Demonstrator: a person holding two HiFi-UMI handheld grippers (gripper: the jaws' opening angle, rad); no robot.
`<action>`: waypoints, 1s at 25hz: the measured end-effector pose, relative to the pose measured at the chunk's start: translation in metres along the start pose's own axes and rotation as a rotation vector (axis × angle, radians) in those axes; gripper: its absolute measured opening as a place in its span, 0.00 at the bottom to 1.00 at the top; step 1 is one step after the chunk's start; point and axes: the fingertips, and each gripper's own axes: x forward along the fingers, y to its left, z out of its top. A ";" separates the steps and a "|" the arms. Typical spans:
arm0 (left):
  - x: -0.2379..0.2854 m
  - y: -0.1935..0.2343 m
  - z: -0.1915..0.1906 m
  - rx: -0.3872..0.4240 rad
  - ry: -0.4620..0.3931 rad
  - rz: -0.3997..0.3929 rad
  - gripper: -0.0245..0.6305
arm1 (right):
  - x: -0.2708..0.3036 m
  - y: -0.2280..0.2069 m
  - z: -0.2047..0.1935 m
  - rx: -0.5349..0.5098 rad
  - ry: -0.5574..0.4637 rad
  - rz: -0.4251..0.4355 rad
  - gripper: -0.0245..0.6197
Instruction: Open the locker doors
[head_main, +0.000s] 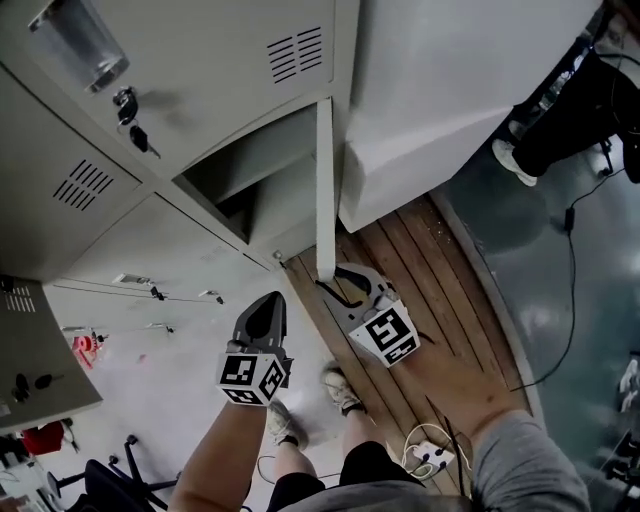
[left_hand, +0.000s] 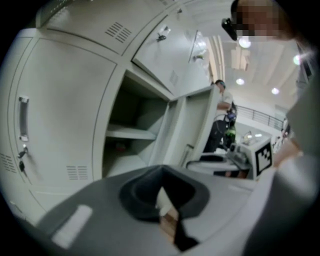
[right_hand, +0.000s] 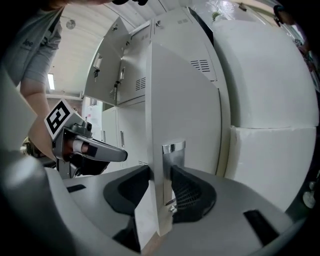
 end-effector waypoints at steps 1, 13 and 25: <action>0.003 -0.004 0.000 0.003 0.002 -0.006 0.04 | -0.006 -0.005 -0.002 0.005 -0.002 -0.012 0.25; 0.027 -0.038 0.000 0.029 0.028 -0.048 0.04 | -0.084 -0.087 -0.031 0.082 0.007 -0.245 0.19; 0.037 -0.046 0.005 0.038 0.030 -0.061 0.04 | -0.111 -0.166 -0.037 0.123 0.018 -0.424 0.17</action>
